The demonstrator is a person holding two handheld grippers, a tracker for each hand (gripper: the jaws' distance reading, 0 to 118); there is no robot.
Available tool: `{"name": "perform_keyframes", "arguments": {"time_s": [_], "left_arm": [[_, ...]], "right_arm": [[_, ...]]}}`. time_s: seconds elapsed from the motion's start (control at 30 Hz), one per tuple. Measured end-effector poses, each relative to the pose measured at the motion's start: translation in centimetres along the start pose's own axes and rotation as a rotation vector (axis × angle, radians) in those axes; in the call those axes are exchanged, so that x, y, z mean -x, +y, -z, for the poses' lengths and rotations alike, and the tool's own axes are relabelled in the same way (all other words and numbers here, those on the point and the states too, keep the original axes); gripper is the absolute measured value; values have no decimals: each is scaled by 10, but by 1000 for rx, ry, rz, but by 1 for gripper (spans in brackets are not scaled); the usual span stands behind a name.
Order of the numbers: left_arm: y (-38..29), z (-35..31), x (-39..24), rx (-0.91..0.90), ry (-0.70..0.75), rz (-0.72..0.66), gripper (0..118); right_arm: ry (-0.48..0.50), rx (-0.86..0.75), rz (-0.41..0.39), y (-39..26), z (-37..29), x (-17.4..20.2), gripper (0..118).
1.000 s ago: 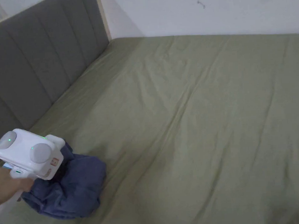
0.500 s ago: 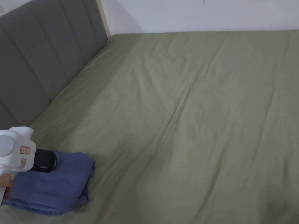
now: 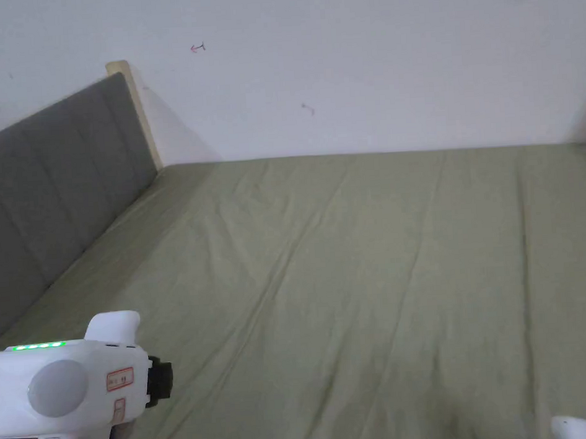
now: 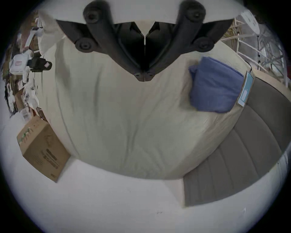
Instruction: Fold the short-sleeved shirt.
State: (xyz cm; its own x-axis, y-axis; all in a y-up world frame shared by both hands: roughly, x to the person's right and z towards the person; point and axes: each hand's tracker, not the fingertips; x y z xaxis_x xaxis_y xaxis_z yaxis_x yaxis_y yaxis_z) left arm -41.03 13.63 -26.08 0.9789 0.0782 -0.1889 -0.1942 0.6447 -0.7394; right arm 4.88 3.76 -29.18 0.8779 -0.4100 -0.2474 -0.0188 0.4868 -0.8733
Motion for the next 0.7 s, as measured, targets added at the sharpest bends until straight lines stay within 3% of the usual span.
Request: {"name": "perform_keyframes", "arguments": {"time_s": [0.3, 0.43, 0.57, 0.7], "left_arm": [[-3, -95, -138, -362, 106, 150, 0], [-15, -128, -189, -533, 132, 200, 0], [-28, -156, -224, -671, 81, 191, 0], [-41, -169, -244, -772, 126, 183, 0]], "right_arm": [[-224, -391, -151, 31, -109, 35, 0], [-379, -611, -197, 36, -161, 60, 0], [-436, -777, -206, 33, -201, 77, 0], [-492, -899, -226, 22, -223, 87, 0]]}}
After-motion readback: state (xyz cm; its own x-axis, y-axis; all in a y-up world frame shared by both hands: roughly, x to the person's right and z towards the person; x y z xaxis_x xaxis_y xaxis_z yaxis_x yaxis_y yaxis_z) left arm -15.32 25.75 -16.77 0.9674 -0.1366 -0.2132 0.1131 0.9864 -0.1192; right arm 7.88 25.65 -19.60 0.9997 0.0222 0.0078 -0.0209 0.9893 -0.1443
